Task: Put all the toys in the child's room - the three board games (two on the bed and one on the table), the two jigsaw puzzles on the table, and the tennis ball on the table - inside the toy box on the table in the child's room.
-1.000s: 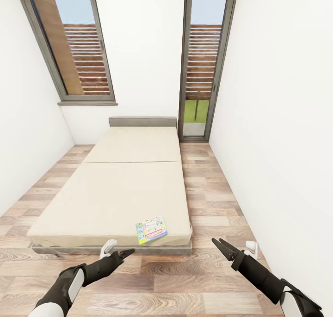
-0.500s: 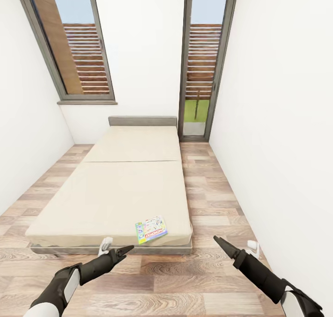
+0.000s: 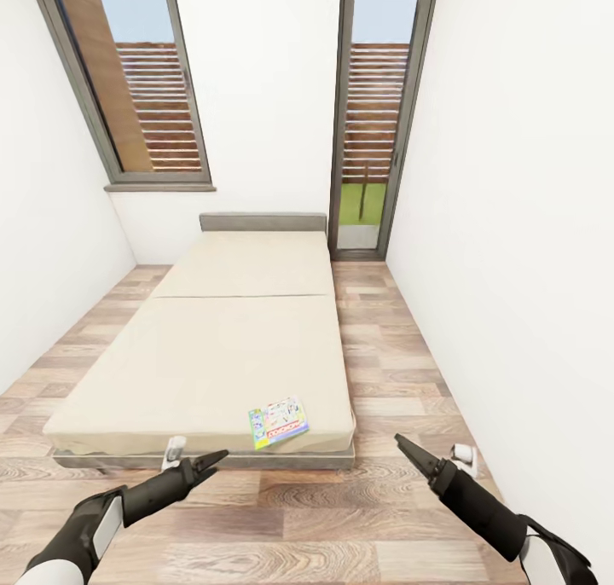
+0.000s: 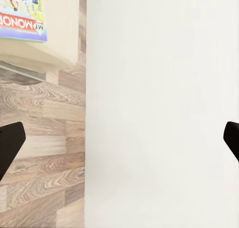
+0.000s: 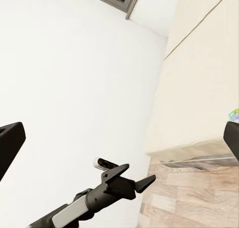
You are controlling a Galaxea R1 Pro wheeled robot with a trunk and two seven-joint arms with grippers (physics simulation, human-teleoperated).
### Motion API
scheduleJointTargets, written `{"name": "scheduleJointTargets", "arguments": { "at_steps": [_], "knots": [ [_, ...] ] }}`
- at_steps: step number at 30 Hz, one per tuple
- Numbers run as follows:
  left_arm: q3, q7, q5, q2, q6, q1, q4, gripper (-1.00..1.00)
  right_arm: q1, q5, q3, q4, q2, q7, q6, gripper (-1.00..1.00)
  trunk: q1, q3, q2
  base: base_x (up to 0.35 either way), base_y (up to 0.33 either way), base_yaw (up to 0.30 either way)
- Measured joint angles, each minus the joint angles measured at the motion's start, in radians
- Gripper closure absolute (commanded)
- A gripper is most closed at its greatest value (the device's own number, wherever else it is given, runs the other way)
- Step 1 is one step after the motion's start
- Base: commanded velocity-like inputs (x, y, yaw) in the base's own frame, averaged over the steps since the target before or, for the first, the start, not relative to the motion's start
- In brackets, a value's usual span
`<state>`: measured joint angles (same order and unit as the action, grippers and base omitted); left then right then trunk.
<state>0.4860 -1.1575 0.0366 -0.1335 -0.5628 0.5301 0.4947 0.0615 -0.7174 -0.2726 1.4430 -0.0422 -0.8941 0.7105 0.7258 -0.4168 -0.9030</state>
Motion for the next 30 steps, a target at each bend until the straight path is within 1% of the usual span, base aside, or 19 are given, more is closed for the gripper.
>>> {"name": "scheduleJointTargets", "arguments": {
  "at_steps": [4, 5, 9, 12, 14, 15, 19, 23, 27, 30],
  "knots": [
    [0.001, -0.045, 0.005, -0.026, -0.037, 0.0, 0.0, -1.0, 0.001, -0.007, -0.002, -0.006, 0.0, 0.0, 0.02, -1.0, 0.015, -0.013, -0.028, 0.0, 0.0, 0.0],
    [0.001, -0.072, 0.008, -0.035, -0.058, 0.0, 0.0, -1.0, 0.002, -0.011, -0.003, -0.01, 0.001, 0.001, 0.029, -1.0, 0.019, -0.016, -0.035, 0.0, 0.0, 0.0],
    [0.002, -0.123, 0.013, -0.048, -0.085, 0.001, -0.001, -1.0, 0.003, -0.019, -0.004, -0.025, 0.001, 0.002, 0.042, -1.0, 0.035, -0.028, -0.063, 0.0, 0.0, 0.0],
    [0.009, -0.149, 0.022, -0.06, -0.095, 0.001, -0.001, -1.0, 0.005, -0.023, -0.004, -0.038, 0.001, 0.002, 0.047, -1.0, 0.046, -0.038, -0.084, 0.0, 0.0, 0.0],
    [0.021, -0.159, 0.031, -0.067, -0.098, 0.001, -0.002, -1.0, 0.007, -0.025, -0.004, -0.044, 0.001, 0.002, 0.049, -1.0, 0.054, -0.044, -0.098, 0.0, 0.0, 0.0],
    [0.037, -0.165, 0.037, -0.069, -0.098, 0.001, -0.003, -1.0, 0.008, -0.026, -0.004, -0.048, 0.001, 0.002, 0.05, -1.0, 0.058, -0.047, -0.105, 0.0, 0.0, 0.0],
    [0.07, -0.173, 0.045, -0.071, -0.089, 0.0, -0.011, -1.0, 0.011, -0.027, -0.005, -0.054, 0.0, 0.002, 0.053, -1.0, 0.073, -0.06, -0.133, 0.0, 0.0, 0.0],
    [0.082, -0.176, 0.047, -0.076, -0.071, 0.0, -0.033, -1.0, 0.012, -0.028, -0.012, -0.056, -0.004, 0.002, 0.061, -1.0, 0.088, -0.072, -0.161, 0.0, 0.0, 0.0],
    [0.089, -0.177, 0.049, -0.079, -0.043, 0.0, -0.072, -1.0, 0.013, -0.028, -0.032, -0.057, -0.003, 0.003, 0.076, -1.0, 0.104, -0.085, -0.189, 0.0, 0.0, 0.0],
    [0.092, -0.178, 0.05, -0.081, -0.036, 0.0, -0.085, -1.0, 0.013, -0.028, -0.039, -0.058, -0.002, 0.003, 0.08, -1.0, 0.115, -0.094, -0.21, 0.0, 0.0, 0.0]
  ]
}}
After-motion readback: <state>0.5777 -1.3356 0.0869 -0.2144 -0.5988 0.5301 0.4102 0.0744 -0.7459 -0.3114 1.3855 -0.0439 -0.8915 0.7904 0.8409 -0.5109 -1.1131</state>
